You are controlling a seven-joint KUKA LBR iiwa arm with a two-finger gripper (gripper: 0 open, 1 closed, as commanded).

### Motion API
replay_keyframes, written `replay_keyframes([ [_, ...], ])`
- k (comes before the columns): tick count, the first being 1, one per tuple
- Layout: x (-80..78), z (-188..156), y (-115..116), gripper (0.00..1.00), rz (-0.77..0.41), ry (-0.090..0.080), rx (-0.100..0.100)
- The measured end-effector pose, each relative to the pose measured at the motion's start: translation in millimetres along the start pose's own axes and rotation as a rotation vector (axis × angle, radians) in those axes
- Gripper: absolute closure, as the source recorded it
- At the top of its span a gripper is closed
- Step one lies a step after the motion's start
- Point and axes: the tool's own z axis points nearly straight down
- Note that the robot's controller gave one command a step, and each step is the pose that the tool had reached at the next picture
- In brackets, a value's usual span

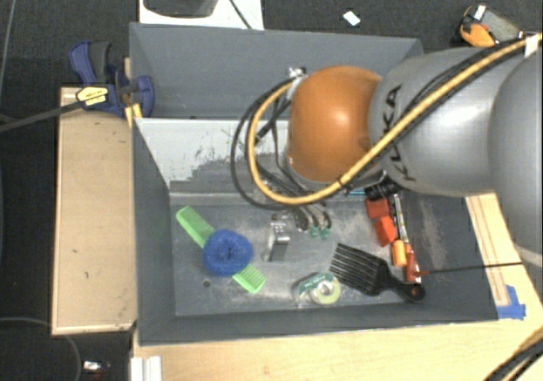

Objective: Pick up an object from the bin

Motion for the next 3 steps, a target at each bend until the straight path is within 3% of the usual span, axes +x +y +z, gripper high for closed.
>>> replay_keyframes([
  [1, -2.0, -3.7, -0.6, 0.00, 0.005, -0.007, -0.001],
  [2, 4.1, 68.1, 28.1, 0.00, 0.067, -0.012, -0.003],
  [3, 7.4, 95.0, 38.3, 0.00, 0.049, -0.011, -0.002],
])
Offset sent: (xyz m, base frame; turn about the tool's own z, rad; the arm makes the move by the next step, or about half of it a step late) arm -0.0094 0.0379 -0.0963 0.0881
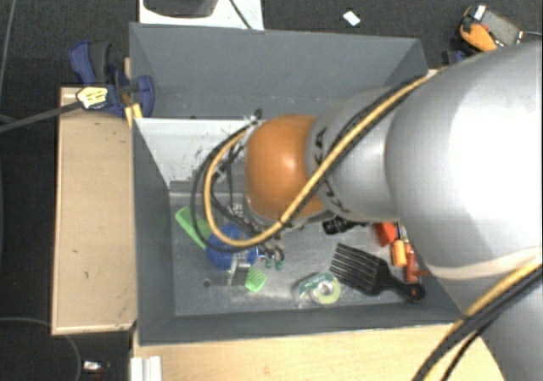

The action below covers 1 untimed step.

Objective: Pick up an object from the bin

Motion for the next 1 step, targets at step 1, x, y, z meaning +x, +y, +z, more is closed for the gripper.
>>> replay_keyframes([
  [1, 11.2, -27.0, 30.0, 0.00, 0.233, 0.000, -0.002],
])
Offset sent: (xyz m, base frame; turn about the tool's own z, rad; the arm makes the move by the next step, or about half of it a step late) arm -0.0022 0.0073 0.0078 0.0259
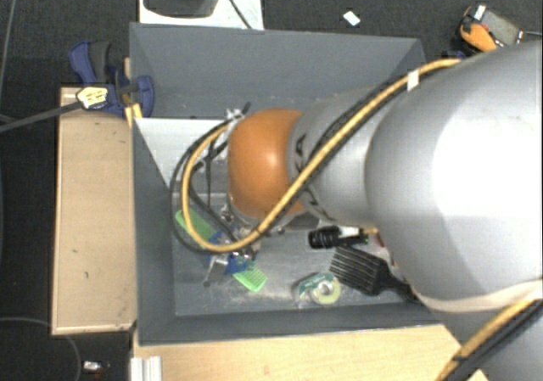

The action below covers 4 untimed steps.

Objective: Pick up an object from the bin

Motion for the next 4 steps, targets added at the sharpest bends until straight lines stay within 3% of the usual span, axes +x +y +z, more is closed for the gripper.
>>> replay_keyframes([
  [1, -9.4, 11.7, -12.4, 0.00, -0.165, -0.001, 0.001],
  [2, -1.2, 27.2, 0.7, 1.00, 0.119, -0.001, -0.003],
  [4, -1.0, 9.4, 0.0, 1.00, 0.121, -0.001, -0.003],
])
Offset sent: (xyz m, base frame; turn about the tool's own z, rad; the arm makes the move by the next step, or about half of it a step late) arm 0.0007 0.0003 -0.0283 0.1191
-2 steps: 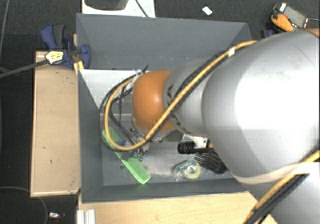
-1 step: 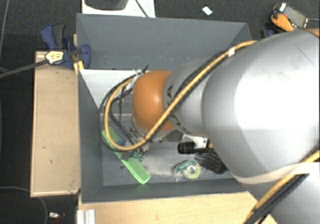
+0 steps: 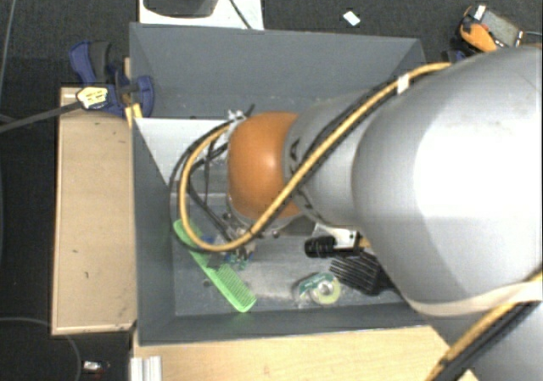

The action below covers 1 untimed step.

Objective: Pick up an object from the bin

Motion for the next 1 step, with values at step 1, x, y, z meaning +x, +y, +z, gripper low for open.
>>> replay_keyframes([
  [1, -0.7, -8.8, 0.4, 1.00, 0.000, -0.003, -0.002],
])
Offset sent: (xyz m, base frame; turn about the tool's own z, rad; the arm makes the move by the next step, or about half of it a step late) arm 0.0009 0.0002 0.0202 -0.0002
